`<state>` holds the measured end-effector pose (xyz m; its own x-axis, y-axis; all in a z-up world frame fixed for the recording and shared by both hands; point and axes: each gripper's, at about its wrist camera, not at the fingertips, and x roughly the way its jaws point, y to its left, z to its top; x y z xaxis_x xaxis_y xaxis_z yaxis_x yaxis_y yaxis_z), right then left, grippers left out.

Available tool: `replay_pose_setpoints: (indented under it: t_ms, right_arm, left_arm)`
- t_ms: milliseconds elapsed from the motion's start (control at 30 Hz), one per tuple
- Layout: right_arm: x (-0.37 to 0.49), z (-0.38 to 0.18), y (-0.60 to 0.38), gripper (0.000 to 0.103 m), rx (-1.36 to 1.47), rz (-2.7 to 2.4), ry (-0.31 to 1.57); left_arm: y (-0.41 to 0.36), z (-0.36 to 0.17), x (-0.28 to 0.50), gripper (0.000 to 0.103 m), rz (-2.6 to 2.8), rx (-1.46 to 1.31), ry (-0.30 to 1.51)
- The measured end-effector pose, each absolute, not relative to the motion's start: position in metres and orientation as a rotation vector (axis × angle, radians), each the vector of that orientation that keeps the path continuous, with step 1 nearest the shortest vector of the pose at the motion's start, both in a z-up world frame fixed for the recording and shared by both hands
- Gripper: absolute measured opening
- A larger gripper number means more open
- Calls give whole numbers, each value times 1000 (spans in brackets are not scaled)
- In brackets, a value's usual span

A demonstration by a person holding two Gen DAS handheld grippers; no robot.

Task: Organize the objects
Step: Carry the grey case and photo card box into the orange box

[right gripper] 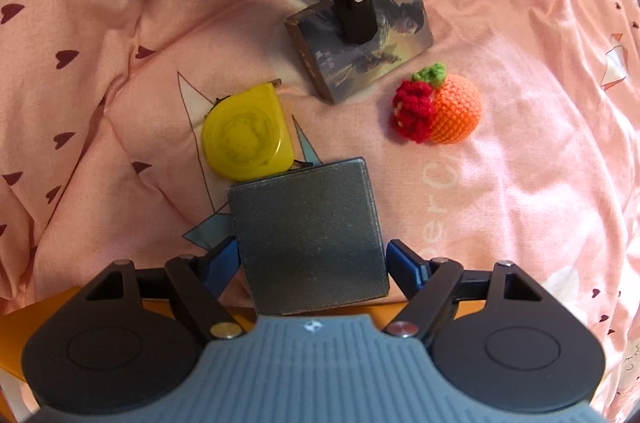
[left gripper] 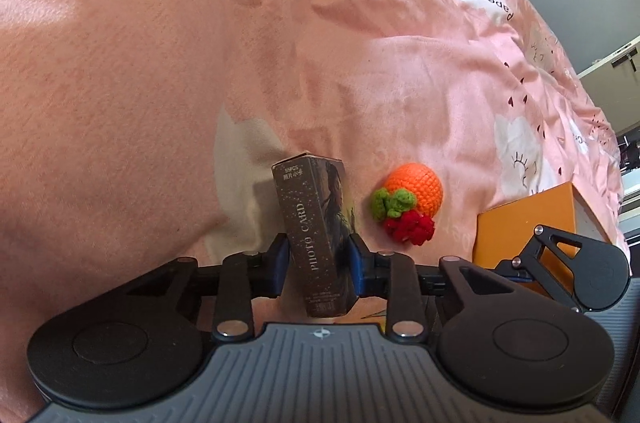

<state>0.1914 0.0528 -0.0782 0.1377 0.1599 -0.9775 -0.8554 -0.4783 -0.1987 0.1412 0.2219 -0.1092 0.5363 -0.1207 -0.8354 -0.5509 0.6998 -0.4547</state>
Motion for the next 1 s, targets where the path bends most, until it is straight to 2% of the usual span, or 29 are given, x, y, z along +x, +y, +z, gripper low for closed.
replay_pose_setpoints:
  t_ms: [133, 367, 567, 800, 867, 1000]
  right_arm:
    - [190, -60, 44, 79, -1531, 1486, 630]
    - [178, -14, 37, 79, -1479, 1494, 491]
    - [178, 35, 18, 79, -1418, 1437, 410]
    - [194, 58, -35, 79, -1338, 1275, 442]
    - [208, 68, -53, 79, -1343, 1211, 468]
    - [229, 51, -82, 79, -1359, 1122, 523]
  left_arm:
    - [223, -94, 135, 26, 278, -796, 965]
    - [224, -67, 116, 25, 274, -816, 919]
    - [206, -17, 106, 25, 162, -800, 819]
    - [151, 34, 130, 25, -48, -756, 724]
    - [129, 36, 146, 25, -101, -734, 728]
    - [84, 22, 182, 25, -170, -695, 770]
